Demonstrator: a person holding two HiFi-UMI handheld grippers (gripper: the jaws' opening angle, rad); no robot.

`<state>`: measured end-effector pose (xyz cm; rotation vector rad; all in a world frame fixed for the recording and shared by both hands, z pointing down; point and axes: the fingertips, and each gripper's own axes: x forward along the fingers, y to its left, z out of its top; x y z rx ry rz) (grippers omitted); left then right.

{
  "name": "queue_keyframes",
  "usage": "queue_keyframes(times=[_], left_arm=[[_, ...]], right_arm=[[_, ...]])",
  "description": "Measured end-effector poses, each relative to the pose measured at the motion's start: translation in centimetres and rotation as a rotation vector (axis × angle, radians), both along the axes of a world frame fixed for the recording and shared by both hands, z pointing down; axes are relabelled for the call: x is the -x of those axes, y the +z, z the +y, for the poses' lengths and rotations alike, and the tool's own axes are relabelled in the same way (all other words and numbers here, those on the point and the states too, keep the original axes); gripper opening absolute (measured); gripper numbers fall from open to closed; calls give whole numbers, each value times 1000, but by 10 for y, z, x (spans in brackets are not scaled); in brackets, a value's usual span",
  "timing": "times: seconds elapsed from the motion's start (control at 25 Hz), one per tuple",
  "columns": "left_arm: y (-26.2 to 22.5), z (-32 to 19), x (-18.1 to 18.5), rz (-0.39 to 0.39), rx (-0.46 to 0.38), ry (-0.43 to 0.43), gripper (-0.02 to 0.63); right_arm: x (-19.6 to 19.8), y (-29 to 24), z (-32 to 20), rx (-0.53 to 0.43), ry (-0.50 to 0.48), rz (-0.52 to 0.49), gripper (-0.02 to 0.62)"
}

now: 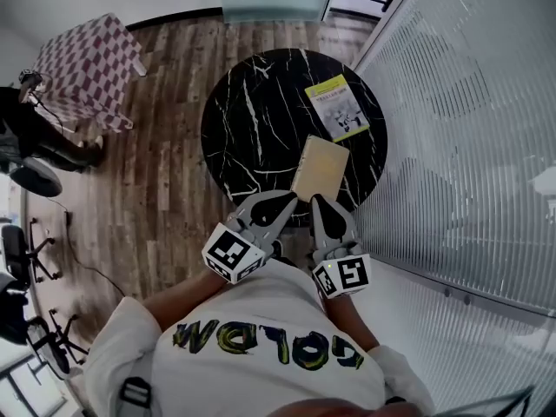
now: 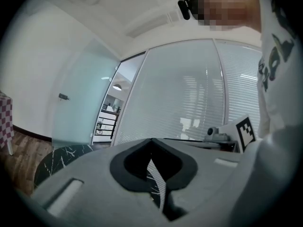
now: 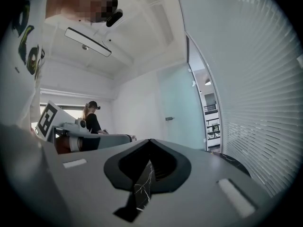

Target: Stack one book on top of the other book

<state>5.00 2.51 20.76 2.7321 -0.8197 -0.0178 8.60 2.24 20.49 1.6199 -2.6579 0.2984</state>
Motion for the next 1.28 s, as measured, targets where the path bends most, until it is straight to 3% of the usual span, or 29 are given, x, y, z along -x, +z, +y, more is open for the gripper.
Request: queue_keyframes(times=[0.48,1.28], left_arm=[[-20,9,4,40,-29,-35,3],[-17,11,1,33,-8,-26,3]], right_arm=[[17,-25,16,-32,-59,-9,3],[21,-26,17,-50,-49,16,2]])
